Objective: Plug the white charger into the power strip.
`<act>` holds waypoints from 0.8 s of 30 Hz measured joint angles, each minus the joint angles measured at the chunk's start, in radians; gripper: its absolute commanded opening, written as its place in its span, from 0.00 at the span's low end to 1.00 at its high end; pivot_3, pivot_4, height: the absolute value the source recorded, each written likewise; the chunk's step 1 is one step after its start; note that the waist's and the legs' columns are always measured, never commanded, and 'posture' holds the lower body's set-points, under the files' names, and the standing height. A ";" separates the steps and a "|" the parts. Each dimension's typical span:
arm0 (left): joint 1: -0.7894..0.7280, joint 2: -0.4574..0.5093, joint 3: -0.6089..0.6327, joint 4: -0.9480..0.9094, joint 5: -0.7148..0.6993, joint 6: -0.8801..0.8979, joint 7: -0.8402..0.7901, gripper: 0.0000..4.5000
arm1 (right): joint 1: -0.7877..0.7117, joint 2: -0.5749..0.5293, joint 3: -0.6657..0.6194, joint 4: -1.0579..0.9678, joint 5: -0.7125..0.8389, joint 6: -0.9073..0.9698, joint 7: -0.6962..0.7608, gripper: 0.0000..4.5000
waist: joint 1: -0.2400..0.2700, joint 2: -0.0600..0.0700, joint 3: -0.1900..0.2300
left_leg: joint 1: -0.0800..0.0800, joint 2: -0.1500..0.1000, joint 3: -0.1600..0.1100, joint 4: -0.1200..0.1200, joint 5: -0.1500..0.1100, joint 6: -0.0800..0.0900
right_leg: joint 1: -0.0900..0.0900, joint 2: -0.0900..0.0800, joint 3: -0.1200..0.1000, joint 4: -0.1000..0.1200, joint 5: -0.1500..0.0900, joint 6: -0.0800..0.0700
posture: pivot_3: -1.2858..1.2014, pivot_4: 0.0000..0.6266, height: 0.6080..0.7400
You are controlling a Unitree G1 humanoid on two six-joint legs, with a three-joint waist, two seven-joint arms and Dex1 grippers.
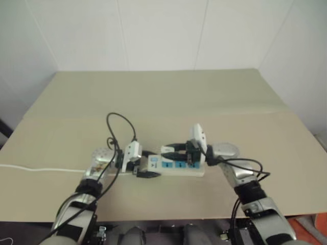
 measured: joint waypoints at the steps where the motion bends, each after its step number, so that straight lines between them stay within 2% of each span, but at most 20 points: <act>1: 0.000 0.000 0.000 0.000 0.000 0.000 0.000 0.74 | 0.000 -0.001 0.000 -0.003 0.000 0.004 0.000 0.26 | 0.000 0.000 0.000 | 0.000 0.000 0.000 0.000 0.000 0.000 | 0.000 0.000 0.000 0.000 0.000 0.000 | 0.52 0.24 1.00; 13: 0.000 0.002 0.000 0.001 -0.002 0.000 -0.002 0.74 | 0.006 0.011 -0.002 0.000 -0.007 -0.011 -0.007 0.26 | 0.000 0.000 0.000 | 0.000 0.000 0.000 -0.001 0.000 0.000 | 0.000 0.000 0.000 -0.001 0.000 0.000 | 0.52 0.24 1.00; 24: 0.000 0.005 0.000 0.005 -0.001 0.000 -0.004 0.74 | -0.018 0.040 -0.002 0.132 -0.022 -0.125 0.054 0.26 | -0.001 -0.001 -0.001 | 0.002 0.000 0.000 -0.001 0.000 0.000 | 0.002 0.000 0.000 -0.001 0.000 0.000 | 0.52 0.24 1.00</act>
